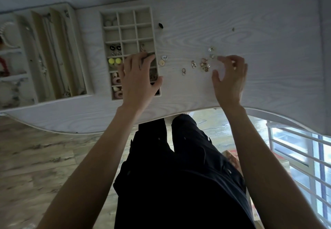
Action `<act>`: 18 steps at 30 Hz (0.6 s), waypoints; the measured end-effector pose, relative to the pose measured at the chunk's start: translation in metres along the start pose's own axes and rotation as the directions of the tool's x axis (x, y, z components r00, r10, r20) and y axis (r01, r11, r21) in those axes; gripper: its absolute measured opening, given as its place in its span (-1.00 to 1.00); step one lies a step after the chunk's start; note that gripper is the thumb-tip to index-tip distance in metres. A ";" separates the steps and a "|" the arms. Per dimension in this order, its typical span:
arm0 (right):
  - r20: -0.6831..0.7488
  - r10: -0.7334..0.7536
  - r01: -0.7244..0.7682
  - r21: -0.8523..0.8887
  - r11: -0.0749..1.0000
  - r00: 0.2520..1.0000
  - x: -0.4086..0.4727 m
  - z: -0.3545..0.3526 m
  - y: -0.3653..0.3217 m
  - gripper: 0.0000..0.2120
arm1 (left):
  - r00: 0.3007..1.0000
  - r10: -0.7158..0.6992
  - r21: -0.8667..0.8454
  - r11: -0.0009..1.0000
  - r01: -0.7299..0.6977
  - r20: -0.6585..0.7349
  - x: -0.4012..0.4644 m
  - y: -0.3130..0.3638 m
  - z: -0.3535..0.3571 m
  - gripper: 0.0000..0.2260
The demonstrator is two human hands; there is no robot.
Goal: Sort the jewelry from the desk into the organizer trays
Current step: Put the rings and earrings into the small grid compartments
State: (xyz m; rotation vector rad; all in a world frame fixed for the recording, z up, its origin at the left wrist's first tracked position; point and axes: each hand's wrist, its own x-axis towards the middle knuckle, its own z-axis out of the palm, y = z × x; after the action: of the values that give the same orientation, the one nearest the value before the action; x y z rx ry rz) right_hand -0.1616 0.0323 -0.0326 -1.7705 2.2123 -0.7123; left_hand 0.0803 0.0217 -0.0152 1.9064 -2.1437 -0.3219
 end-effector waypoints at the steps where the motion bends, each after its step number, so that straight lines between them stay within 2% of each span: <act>1: -0.012 0.022 -0.022 -0.023 0.999 1.000 0.000 0.000 0.004 -0.69 | 1.000 0.005 -0.001 1.000 -0.005 0.003 0.000 0.001 0.001 -0.54; 6: 0.003 0.093 -0.093 0.028 0.995 0.996 0.002 0.011 0.006 -0.74 | 1.000 0.018 -0.003 1.000 -0.018 0.020 0.003 0.005 0.005 -0.55; 8: 0.001 0.062 -0.062 0.065 0.996 0.998 0.005 0.014 0.002 -0.83 | 1.000 0.013 -0.018 1.000 -0.013 0.021 0.003 0.006 0.006 -0.55; 11: 0.074 -0.055 0.045 0.130 0.990 0.996 0.009 0.015 -0.009 -0.92 | 1.000 0.023 -0.041 0.999 -0.023 0.007 0.003 0.005 0.006 -0.56; 15: 0.072 -0.040 0.023 0.223 0.975 0.997 0.011 0.005 -0.017 -0.84 | 0.999 0.030 -0.069 0.997 -0.032 -0.031 0.003 0.003 0.006 -0.60; 18: 0.041 0.035 -0.042 0.190 0.981 0.999 0.012 -0.001 -0.008 -0.83 | 0.998 0.032 -0.083 0.996 -0.036 -0.049 0.003 0.002 0.006 -0.62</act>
State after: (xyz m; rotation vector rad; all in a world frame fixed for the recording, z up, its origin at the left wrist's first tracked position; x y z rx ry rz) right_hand -0.1581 0.0198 -0.0261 -1.6307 2.0714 -0.8446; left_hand 0.0761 0.0190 -0.0204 1.8119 -2.0957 -0.3511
